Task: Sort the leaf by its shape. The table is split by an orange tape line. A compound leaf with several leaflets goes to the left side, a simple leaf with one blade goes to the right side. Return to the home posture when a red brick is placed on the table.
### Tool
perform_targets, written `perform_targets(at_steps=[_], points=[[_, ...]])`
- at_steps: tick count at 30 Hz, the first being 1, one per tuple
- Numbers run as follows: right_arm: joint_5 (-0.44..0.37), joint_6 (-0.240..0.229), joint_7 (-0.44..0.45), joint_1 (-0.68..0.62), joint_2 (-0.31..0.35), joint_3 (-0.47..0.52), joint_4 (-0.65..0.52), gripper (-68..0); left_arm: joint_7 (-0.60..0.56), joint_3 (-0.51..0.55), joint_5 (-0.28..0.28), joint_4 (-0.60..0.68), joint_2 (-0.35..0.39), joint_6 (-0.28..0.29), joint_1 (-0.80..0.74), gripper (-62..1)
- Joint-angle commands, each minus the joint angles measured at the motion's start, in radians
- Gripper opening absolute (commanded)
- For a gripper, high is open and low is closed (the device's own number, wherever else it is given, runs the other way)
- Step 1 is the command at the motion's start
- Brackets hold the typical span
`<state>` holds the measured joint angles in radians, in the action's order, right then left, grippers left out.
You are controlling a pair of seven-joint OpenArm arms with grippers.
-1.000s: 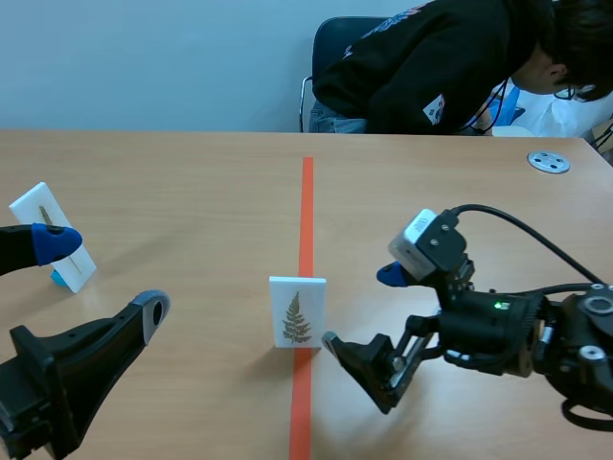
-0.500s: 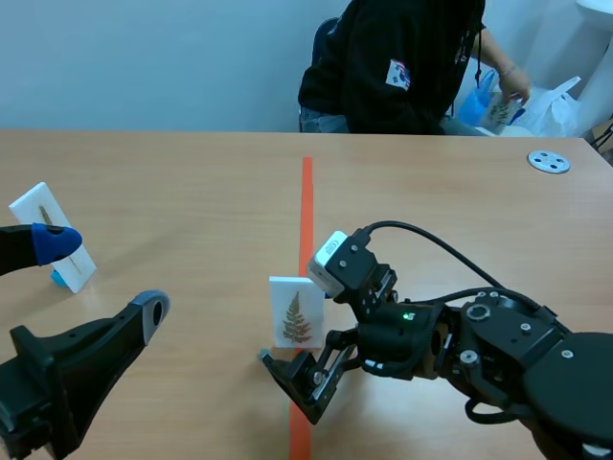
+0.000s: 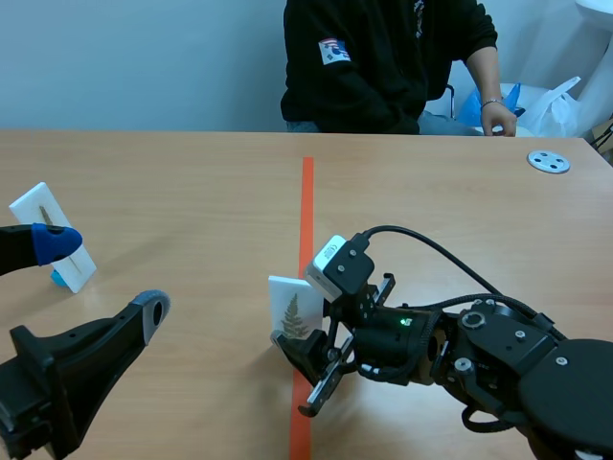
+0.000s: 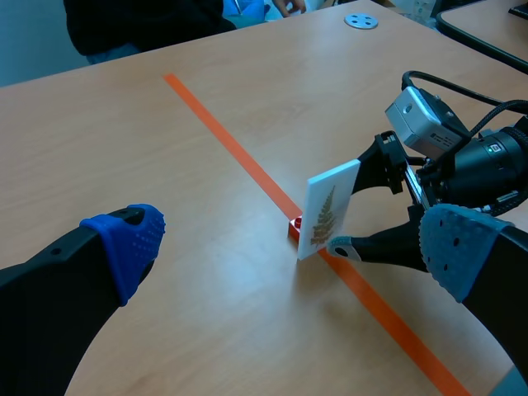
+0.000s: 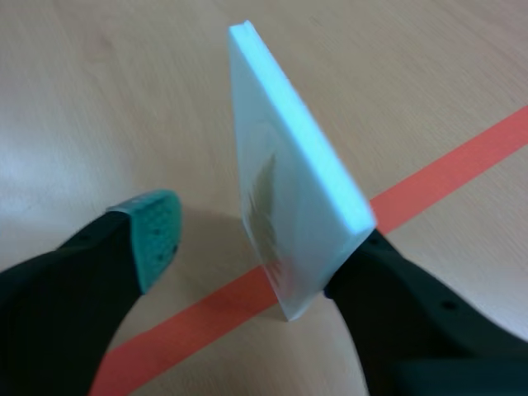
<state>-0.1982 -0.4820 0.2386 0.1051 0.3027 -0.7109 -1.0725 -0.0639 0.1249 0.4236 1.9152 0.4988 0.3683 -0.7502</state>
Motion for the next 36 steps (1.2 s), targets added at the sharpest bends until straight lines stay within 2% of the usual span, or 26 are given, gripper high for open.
perform_targets(at_steps=[1,10,14,18,22,25,31,36], points=[[-0.009,0.012,0.011,0.017,0.008,0.008,-0.017,-43.6,-0.014,-0.003,0.006,0.01,-0.005,0.001,0.005,1.4],[-0.009,0.022,0.013,0.017,0.008,0.01,-0.018,-66.1,-0.014,-0.003,0.006,0.01,-0.005,0.001,0.005,1.4],[-0.011,0.021,0.024,0.017,0.02,0.012,-0.037,-66.0,-0.014,-0.003,0.006,0.01,-0.005,0.001,0.005,1.4],[-0.015,0.017,0.026,0.0,0.055,0.038,-0.128,-66.0,-0.014,-0.003,0.006,0.01,-0.005,0.001,0.005,1.4],[-0.016,0.007,0.005,-0.042,0.092,0.126,-0.251,-66.0,-0.013,-0.003,0.006,0.01,-0.005,0.001,0.005,1.4],[-0.047,-0.01,-0.033,-0.077,0.112,0.215,-0.336,-66.0,-0.013,-0.003,0.006,0.01,-0.005,0.001,0.005,1.4],[-0.187,-0.055,-0.162,-0.134,0.127,0.426,-0.461,-66.0,-0.01,-0.003,0.006,0.01,-0.005,0.001,0.005,1.4],[-0.315,-0.069,-0.282,-0.144,0.127,0.594,-0.489,-66.0,0.006,-0.003,0.006,0.01,-0.005,0.001,0.005,1.4]])
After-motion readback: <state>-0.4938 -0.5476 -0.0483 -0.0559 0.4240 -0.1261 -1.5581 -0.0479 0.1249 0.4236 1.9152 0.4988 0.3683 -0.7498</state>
